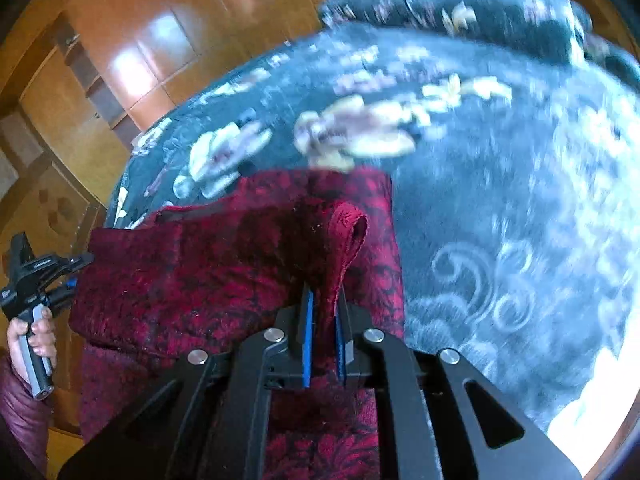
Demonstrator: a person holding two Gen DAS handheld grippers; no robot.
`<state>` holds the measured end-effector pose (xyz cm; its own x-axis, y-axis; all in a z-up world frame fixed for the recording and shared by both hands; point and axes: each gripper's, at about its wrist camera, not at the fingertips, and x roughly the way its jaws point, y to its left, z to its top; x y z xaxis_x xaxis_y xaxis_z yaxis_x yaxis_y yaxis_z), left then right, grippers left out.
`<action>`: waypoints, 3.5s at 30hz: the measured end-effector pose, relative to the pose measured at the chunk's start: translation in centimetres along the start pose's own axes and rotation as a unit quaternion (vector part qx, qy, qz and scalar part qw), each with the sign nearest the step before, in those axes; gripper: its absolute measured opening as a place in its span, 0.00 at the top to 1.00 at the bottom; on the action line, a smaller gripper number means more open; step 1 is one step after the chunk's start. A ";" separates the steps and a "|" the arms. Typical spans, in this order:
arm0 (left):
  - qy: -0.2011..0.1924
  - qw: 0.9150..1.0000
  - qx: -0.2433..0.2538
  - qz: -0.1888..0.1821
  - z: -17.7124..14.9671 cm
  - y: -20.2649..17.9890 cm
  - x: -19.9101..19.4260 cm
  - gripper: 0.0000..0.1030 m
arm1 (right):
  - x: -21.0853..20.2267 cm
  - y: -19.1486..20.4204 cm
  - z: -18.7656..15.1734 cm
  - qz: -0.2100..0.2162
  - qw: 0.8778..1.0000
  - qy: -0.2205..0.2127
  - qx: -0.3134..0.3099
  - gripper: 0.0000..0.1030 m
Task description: Fold small clothes
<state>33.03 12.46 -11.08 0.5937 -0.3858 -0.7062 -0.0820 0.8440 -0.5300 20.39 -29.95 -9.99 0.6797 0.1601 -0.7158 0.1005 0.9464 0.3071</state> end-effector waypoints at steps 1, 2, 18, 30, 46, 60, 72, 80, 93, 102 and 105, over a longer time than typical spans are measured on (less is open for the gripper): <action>-0.008 0.999 0.025 0.040 -0.7 -0.6 0.3 0.81 | 0.0 0.3 -0.1 -0.012 1.000 -0.001 -0.011 0.93; -0.008 0.997 0.041 0.063 -1.0 -0.9 1.0 0.81 | 0.8 0.5 -0.3 -0.034 0.999 0.011 -0.022 0.93; -0.107 0.971 0.180 0.114 -3.3 -6.3 -3.7 0.43 | -1.4 1.6 0.7 -0.047 0.998 -0.022 -0.028 0.69; -0.005 0.972 0.174 0.160 -3.7 -4.0 5.2 0.43 | 8.0 1.8 0.0 -0.063 0.997 0.018 -0.045 0.73; -0.076 0.969 0.177 0.154 -8.8 -5.7 -5.5 0.43 | 4.4 4.4 -0.2 -0.071 0.995 0.002 -0.072 0.24; -0.098 0.967 0.185 0.146 -14.2 -5.5 -11.3 0.43 | 1.6 3.8 -5.5 0.188 0.966 0.099 0.149 0.19; -0.086 0.966 0.189 0.154 -15.7 -4.8 -11.0 0.43 | 5.0 0.4 -4.2 0.138 0.943 0.064 0.295 0.74; -0.085 0.967 0.184 0.153 -16.4 -4.6 -11.5 0.43 | 6.1 0.8 -4.2 0.123 0.960 0.077 0.240 0.64; -0.100 0.964 0.195 0.153 -18.5 -4.4 -14.7 0.32 | 1.6 2.1 -7.4 0.139 0.972 0.099 0.162 0.33; -0.079 0.968 0.189 0.147 -20.4 -3.1 -15.4 0.32 | -2.4 4.1 -11.4 0.110 0.983 0.125 0.077 0.27; -0.073 0.968 0.189 0.146 -21.1 -2.7 -15.7 0.32 | -3.4 3.8 -12.9 0.106 0.983 0.128 0.074 0.27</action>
<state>7.04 8.35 -8.42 0.6986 -0.0757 -0.7115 0.0185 0.9960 -0.0878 9.04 -23.23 -14.44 0.4934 0.4325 -0.7546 0.0947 0.8357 0.5409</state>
